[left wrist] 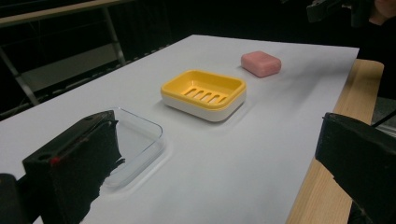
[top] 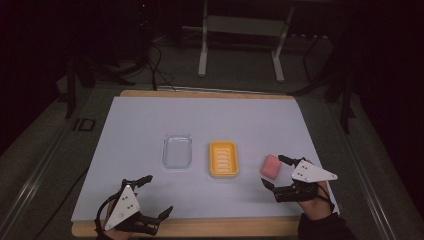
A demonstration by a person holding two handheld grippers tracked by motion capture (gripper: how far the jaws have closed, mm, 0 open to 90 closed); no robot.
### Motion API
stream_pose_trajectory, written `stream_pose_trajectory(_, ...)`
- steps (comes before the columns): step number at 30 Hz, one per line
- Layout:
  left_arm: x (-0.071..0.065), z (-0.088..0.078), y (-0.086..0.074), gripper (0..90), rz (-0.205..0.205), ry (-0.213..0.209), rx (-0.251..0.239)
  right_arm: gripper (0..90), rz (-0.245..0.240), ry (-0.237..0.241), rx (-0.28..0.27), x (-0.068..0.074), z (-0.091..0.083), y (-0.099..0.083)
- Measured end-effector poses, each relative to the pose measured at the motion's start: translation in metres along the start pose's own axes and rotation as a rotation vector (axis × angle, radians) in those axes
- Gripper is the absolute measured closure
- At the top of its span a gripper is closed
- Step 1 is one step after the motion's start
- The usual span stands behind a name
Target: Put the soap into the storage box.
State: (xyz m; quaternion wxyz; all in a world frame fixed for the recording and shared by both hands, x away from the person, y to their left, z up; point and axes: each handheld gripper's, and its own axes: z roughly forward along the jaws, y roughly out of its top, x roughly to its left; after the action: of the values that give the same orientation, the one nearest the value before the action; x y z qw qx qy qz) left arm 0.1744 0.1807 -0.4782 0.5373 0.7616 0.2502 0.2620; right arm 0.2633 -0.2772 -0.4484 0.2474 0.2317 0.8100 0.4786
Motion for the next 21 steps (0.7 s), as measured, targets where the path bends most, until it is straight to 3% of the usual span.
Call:
stream_pose_trajectory(5,0.0,0.0,0.0,0.4,0.001,0.0,-0.001,9.9,0.014,0.008,0.0,-0.002,0.0,0.001)
stream_pose_trajectory(12,0.0,-0.001,0.0,0.4,0.004,0.001,0.002,9.8,0.009,0.047,0.056,-0.002,0.008,0.001)
stream_pose_trajectory(21,-0.002,0.001,0.0,0.4,0.01,-0.005,0.007,14.3,0.07,-0.019,0.127,-0.009,0.015,-0.001)
